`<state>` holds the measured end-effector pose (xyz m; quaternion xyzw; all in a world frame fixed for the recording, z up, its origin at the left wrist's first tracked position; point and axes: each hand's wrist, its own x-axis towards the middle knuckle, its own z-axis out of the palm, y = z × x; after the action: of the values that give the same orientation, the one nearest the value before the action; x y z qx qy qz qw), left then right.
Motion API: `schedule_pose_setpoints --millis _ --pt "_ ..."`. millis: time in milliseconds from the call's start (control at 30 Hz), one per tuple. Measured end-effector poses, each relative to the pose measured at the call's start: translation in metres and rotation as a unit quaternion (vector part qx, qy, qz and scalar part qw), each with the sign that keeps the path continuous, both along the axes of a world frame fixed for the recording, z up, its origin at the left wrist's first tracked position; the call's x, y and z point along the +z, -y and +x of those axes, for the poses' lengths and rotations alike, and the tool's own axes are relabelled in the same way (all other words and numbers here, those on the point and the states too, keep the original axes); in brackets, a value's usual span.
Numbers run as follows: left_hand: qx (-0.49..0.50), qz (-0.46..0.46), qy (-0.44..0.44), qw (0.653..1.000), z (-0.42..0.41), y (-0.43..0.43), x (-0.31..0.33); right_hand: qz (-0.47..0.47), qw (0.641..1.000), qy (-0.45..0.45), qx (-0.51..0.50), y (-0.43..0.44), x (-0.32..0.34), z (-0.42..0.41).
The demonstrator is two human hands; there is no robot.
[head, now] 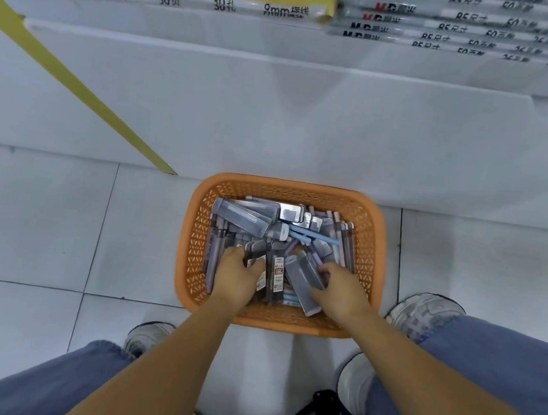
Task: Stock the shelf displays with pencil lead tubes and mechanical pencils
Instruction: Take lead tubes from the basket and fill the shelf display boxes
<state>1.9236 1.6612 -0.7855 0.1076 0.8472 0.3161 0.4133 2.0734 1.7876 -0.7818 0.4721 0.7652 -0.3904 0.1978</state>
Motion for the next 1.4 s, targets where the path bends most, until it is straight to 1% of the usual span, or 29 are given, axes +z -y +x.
schedule_pose_setpoints --millis 67,167,233,333,433,500,567,633,700,833,900,967,1000,1100,1267,1400 --pt "0.031 0.023 0.033 0.999 -0.005 0.005 0.003 -0.002 1.0 0.017 0.017 0.002 0.001 0.0" --pt "0.076 0.041 0.056 0.995 -0.015 0.015 0.006 -0.002 0.999 0.031 0.037 0.005 0.001 0.0" --pt "0.125 0.067 0.092 0.986 -0.019 0.019 0.009 -0.012 1.0 0.017 0.017 0.007 0.002 0.001" --pt "0.193 0.096 0.172 0.961 -0.023 0.025 0.014 -0.041 0.999 -0.008 -0.031 0.006 0.006 0.006" --pt "0.188 0.077 0.213 0.956 -0.024 0.031 0.024 -0.045 0.996 -0.035 -0.069 0.001 0.019 0.009" --pt "0.192 0.07 0.24 0.949 -0.022 0.029 0.034 -0.061 0.989 -0.077 -0.11 -0.002 0.034 0.008" --pt "0.205 0.097 0.266 0.937 -0.018 0.025 0.049 -0.082 0.975 -0.138 -0.156 -0.006 0.055 0.006" --pt "0.192 0.131 0.289 0.929 -0.015 0.018 0.067 -0.094 0.956 -0.205 -0.188 -0.009 0.081 -0.002" --pt "0.151 0.175 0.312 0.922 -0.012 0.009 0.09 -0.106 0.931 -0.276 -0.216 -0.009 0.111 -0.014" --pt "0.081 0.302 0.345 0.885 -0.009 -0.01 0.148 -0.092 0.883 -0.387 -0.25 -0.004 0.177 -0.034" --pt "0.029 0.34 0.356 0.87 -0.008 -0.016 0.178 -0.089 0.863 -0.432 -0.245 0.0 0.207 -0.04" --pt "0.001 0.359 0.362 0.861 -0.009 -0.019 0.204 -0.067 0.859 -0.455 -0.225 0.005 0.235 -0.045" --pt "-0.005 0.363 0.359 0.86 -0.009 -0.02 0.218 -0.049 0.862 -0.459 -0.209 0.007 0.248 -0.047" --pt "-0.043 0.368 0.321 0.872 -0.012 -0.018 0.257 0.017 0.882 -0.446 -0.151 0.005 0.283 -0.051" --pt "-0.07 0.357 0.236 0.901 -0.024 -0.015 0.317 0.024 0.878 -0.475 -0.05 -0.007 0.349 -0.052" --pt "-0.087 0.373 0.187 0.905 -0.036 -0.018 0.357 0.043 0.881 -0.471 -0.008 -0.021 0.394 -0.056"
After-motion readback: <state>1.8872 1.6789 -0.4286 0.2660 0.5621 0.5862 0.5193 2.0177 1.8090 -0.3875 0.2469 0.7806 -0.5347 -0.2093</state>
